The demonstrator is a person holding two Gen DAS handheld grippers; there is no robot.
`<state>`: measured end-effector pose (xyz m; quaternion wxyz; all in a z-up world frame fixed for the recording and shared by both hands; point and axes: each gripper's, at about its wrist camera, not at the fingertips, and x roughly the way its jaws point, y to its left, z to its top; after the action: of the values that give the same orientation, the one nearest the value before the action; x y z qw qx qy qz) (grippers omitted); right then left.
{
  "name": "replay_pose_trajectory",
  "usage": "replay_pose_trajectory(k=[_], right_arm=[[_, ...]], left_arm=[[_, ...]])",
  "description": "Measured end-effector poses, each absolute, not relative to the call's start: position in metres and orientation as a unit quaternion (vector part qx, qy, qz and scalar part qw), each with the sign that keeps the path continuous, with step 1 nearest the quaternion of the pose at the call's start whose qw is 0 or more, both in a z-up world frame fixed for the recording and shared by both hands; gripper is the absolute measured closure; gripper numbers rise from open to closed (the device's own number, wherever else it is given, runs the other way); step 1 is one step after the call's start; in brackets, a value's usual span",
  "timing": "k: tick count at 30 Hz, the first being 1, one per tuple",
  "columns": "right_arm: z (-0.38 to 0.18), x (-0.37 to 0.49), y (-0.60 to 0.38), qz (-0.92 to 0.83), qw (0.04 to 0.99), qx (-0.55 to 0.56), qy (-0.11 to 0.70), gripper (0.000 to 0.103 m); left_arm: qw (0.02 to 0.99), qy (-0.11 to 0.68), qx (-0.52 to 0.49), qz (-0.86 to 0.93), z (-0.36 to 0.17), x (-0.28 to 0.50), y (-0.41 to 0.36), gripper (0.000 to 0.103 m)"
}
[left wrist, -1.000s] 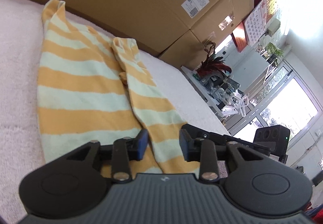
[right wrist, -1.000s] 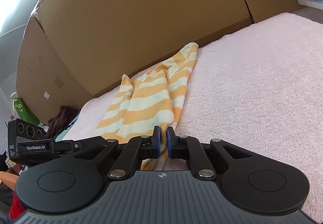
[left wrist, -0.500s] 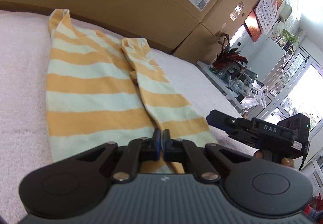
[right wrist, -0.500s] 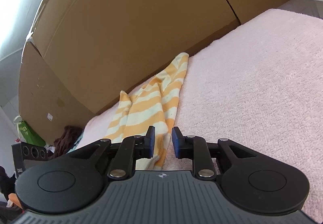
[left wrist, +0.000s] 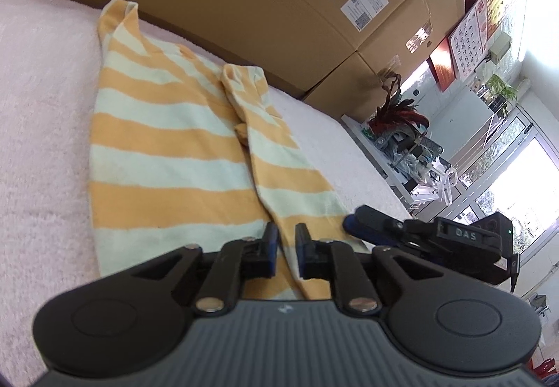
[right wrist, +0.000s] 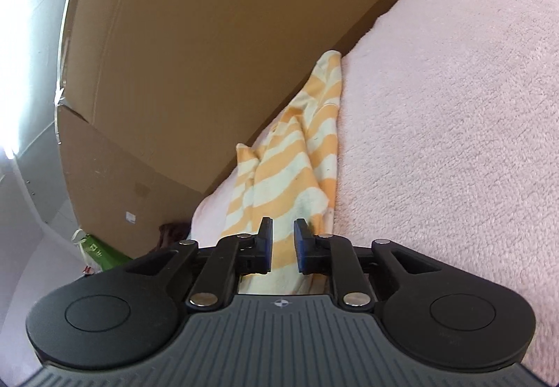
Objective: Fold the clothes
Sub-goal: 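Open both grippers and move them to the hem end of the shirt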
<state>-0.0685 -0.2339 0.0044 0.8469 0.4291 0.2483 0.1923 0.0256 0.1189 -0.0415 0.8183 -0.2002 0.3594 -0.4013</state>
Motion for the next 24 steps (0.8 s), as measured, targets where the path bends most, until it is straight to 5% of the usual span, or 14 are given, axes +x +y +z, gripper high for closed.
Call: replay_pose_trajectory(k=[3, 6, 9, 11, 17, 21, 24], right_arm=[[0.004, -0.085, -0.233, 0.222, 0.843, 0.413, 0.264, 0.082], [0.004, -0.100, -0.228, 0.228, 0.856, 0.377, 0.269, 0.092], [0.008, -0.112, -0.224, 0.239, 0.865, 0.355, 0.262, 0.084], [0.010, -0.116, -0.218, 0.276, 0.858, 0.348, 0.259, 0.084], [0.008, -0.131, -0.199, 0.281, 0.862, 0.303, 0.293, 0.089], [0.010, -0.144, -0.204, 0.293, 0.862, 0.306, 0.278, 0.074], [0.007, -0.157, -0.198, 0.293, 0.882, 0.277, 0.246, 0.073]], left_arm=[[0.815, 0.360, -0.207, -0.404, -0.042, 0.027, 0.120, 0.085], [0.814, 0.359, -0.209, -0.406, -0.042, 0.027, 0.120, 0.082], [0.820, 0.352, -0.208, -0.400, -0.040, 0.025, 0.121, 0.080], [0.829, 0.341, -0.207, -0.392, -0.038, 0.022, 0.123, 0.063], [0.851, 0.312, -0.199, -0.372, -0.031, 0.014, 0.126, 0.054], [0.858, 0.290, -0.171, -0.388, -0.021, -0.003, 0.125, 0.055], [0.855, 0.277, -0.134, -0.418, -0.014, -0.023, 0.119, 0.054]])
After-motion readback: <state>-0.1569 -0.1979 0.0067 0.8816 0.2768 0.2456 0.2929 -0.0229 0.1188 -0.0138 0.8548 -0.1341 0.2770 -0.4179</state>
